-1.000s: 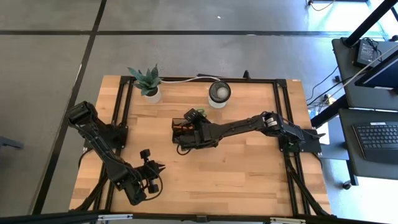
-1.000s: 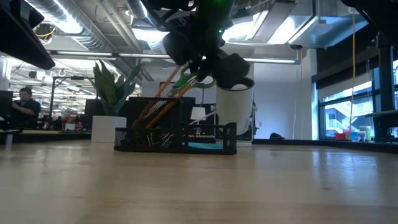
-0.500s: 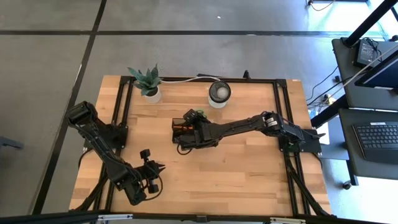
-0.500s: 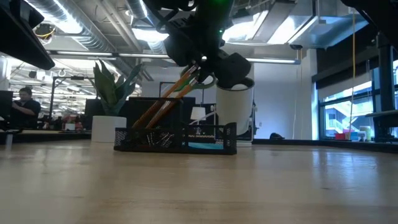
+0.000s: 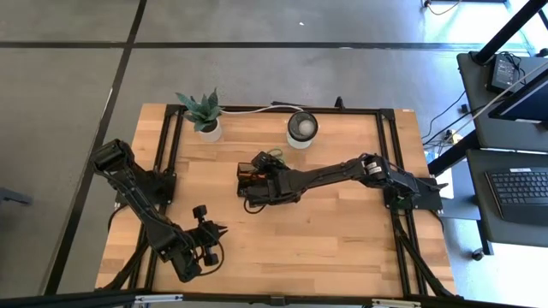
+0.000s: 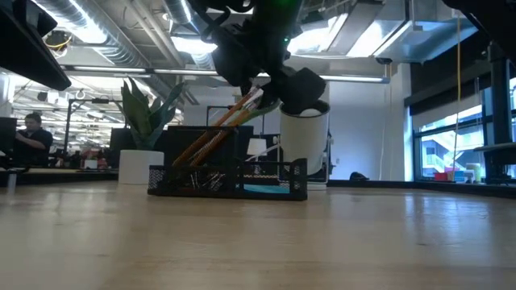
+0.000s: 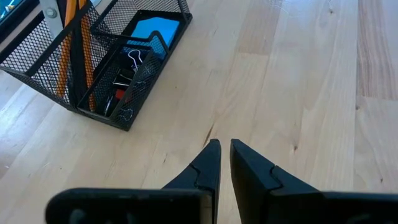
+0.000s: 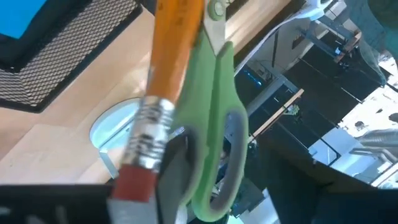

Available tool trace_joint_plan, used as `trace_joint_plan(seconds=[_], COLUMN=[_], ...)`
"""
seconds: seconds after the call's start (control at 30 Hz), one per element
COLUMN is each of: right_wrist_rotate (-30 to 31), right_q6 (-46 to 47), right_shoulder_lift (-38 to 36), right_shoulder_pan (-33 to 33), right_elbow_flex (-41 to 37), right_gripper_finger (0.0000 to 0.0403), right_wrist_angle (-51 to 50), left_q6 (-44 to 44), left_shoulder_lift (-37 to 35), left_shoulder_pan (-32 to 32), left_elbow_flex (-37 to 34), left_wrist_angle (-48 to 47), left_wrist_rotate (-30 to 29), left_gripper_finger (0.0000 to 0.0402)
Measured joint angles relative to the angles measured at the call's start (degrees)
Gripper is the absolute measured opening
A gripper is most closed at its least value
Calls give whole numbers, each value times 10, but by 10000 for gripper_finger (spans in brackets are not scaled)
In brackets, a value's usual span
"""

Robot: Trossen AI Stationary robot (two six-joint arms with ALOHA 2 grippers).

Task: Pick and place office supplies into organizer
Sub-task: Put the green scissor in the desk organizer, then return to home position

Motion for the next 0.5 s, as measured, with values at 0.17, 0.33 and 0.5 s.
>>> trace_joint_plan(seconds=[0.17,0.33,0.5], right_wrist_rotate=[47,41,44], right_q6=[-2,-2,18], right_shoulder_lift=[-3,-5,-5], right_shoulder_pan=[6,24,44], right_elbow_flex=[0,23,83], right_gripper_finger=[238,236,226], right_wrist_angle=[4,-20,-47], left_q6=[0,0,0], left_shoulder_lift=[0,0,0], left_shoulder_pan=[0,0,0], left_elbow_flex=[0,0,0], left_wrist_angle=[0,0,0], left_wrist_rotate=[0,0,7], left_gripper_finger=[31,31,31])
